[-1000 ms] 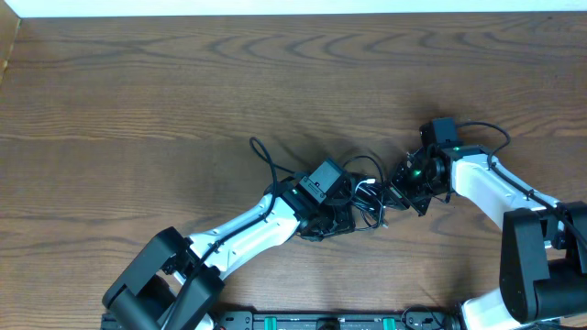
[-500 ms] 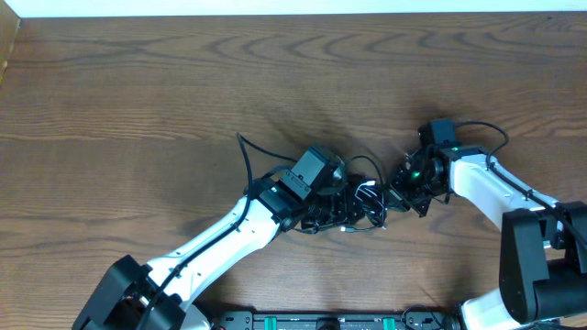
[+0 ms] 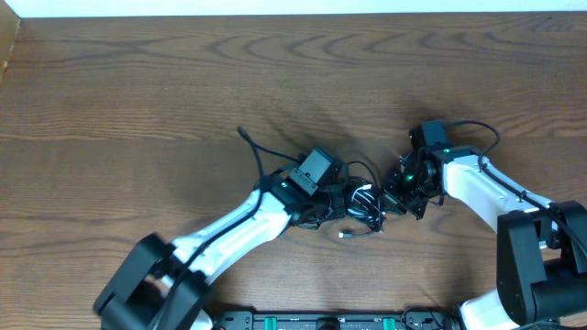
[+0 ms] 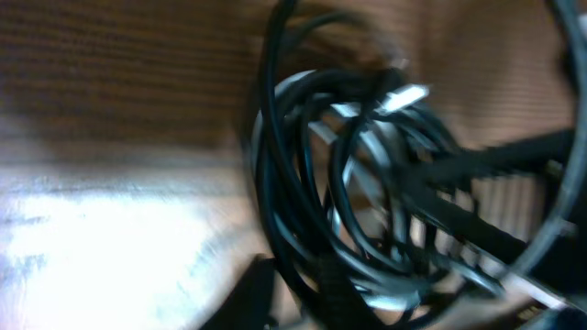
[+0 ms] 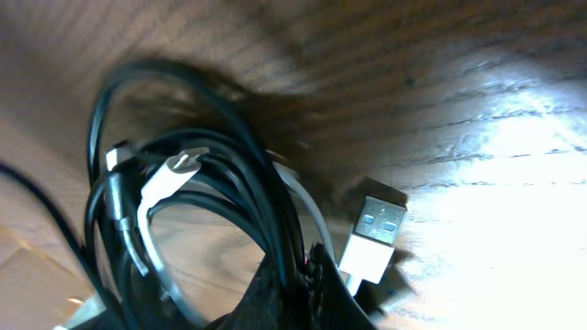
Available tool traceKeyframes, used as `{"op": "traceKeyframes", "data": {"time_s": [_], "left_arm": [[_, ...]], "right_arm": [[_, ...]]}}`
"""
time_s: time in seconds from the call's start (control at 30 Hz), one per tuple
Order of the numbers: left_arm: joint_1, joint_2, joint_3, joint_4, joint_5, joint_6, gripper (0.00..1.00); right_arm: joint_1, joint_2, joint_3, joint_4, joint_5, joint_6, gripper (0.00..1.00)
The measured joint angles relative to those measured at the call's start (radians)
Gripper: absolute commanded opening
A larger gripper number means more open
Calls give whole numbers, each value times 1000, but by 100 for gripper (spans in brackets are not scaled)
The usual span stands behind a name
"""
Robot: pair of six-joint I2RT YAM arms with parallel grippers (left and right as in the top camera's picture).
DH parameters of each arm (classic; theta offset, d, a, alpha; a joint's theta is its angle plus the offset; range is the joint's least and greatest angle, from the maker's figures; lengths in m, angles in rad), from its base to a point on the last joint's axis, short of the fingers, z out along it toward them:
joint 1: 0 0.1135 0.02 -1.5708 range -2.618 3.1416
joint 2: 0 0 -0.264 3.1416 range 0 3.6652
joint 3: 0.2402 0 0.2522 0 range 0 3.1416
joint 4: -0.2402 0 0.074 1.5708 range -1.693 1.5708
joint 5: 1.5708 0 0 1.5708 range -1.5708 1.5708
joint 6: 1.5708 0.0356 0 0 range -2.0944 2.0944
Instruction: Untangle cables
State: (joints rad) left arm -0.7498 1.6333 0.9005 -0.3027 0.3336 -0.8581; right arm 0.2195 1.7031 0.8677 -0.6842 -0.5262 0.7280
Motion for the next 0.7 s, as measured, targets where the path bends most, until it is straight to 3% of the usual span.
{"op": "traceKeyframes", "data": {"time_s": [0.13,0.37,0.7], "left_arm": [[0,84,0,23,-3,-2,8],[0,125,0,50,-4,2,8],[0,125,0,53,-26,33,8]], "right_arm": [[8,0,3,-30,39,-34,9],[-6,0,94,-238,139,-117,27],[-4,-1,314,-496,210,-367,31]]}}
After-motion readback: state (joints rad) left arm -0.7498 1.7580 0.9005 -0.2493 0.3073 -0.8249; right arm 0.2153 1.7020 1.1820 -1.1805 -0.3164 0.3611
